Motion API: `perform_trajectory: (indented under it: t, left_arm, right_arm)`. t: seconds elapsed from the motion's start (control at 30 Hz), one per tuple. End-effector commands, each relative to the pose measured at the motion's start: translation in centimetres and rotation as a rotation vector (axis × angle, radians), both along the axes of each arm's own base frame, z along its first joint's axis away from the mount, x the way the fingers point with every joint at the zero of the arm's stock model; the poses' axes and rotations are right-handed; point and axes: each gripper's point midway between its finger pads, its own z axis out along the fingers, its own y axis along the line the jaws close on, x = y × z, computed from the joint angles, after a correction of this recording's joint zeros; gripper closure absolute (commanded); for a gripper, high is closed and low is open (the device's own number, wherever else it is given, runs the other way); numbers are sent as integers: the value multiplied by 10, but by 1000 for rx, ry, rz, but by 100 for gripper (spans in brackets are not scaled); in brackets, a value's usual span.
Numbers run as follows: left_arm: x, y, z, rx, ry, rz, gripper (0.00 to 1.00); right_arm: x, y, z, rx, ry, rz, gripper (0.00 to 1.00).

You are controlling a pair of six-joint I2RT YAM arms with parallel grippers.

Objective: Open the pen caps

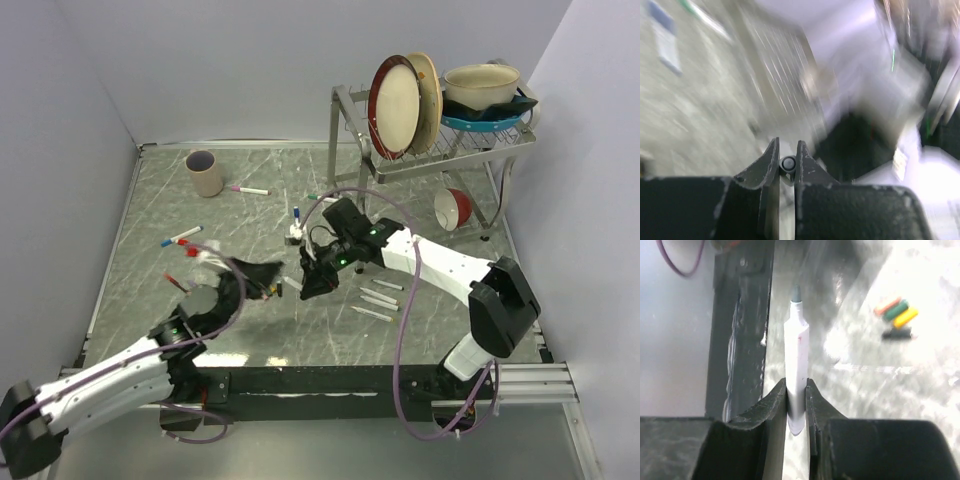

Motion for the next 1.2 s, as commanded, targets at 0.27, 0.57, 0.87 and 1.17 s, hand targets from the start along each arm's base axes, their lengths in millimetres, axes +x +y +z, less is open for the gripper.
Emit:
perform_trajectory:
  t: [0.27,0.57,0.87,1.17]
  left_arm:
    - [24,99,-28,-26,145,476,99]
    - [8,77,-89,129,392,371,99]
    - [6,67,-125,226,491,344,99]
    - [5,65,-137,229,515,336,99]
  right_arm:
    - [-35,-65,-65,-390,10,117,100]
    - [-4,-133,-88,-609,-249,-76,96]
    - [12,-173,-96,-635,-219,-245,92]
    - [19,-183,-116,-736,-204,-281,86]
